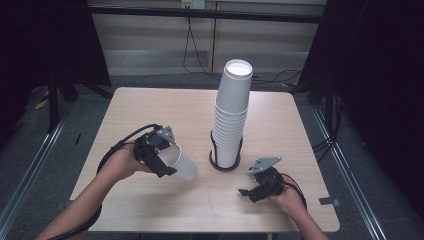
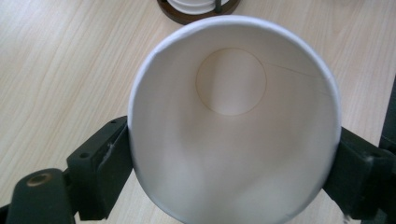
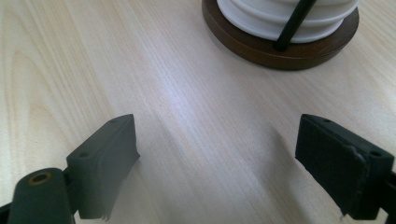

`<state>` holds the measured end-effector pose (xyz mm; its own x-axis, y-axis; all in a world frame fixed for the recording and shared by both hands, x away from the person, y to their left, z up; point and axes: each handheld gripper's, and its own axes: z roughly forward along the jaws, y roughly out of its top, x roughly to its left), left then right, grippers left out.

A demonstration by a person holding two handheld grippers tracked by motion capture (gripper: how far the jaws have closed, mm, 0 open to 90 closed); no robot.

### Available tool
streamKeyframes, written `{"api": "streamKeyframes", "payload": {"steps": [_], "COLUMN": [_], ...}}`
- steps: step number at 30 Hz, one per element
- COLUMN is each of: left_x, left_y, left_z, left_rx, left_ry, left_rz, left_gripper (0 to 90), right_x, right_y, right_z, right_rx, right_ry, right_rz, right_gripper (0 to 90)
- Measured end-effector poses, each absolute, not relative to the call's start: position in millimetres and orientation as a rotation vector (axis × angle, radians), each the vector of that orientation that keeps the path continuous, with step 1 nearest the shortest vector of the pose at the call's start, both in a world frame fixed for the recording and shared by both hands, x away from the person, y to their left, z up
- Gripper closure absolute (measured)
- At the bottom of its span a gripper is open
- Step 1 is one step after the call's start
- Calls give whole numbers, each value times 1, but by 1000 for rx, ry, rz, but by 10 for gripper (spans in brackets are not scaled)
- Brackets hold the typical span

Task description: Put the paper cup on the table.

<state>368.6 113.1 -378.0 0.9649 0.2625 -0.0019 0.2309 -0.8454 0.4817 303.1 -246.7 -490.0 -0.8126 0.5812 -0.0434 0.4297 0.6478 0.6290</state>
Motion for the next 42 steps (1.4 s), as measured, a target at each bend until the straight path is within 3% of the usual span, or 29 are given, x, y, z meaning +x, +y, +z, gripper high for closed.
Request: {"api": "streamKeyframes", "payload": {"steps": [42], "left_x": [381], "left_y": [122], "left_z": [-391], "left_rx": [2661], "left_ry": [457], "left_rz": [92], "left_gripper": [110], "right_x": [301], "right_y": [-261], "right_z": [-503], "right_rx": [922], "right_ry": [2519], "right_rz": [1041], "right_gripper": [111]}}
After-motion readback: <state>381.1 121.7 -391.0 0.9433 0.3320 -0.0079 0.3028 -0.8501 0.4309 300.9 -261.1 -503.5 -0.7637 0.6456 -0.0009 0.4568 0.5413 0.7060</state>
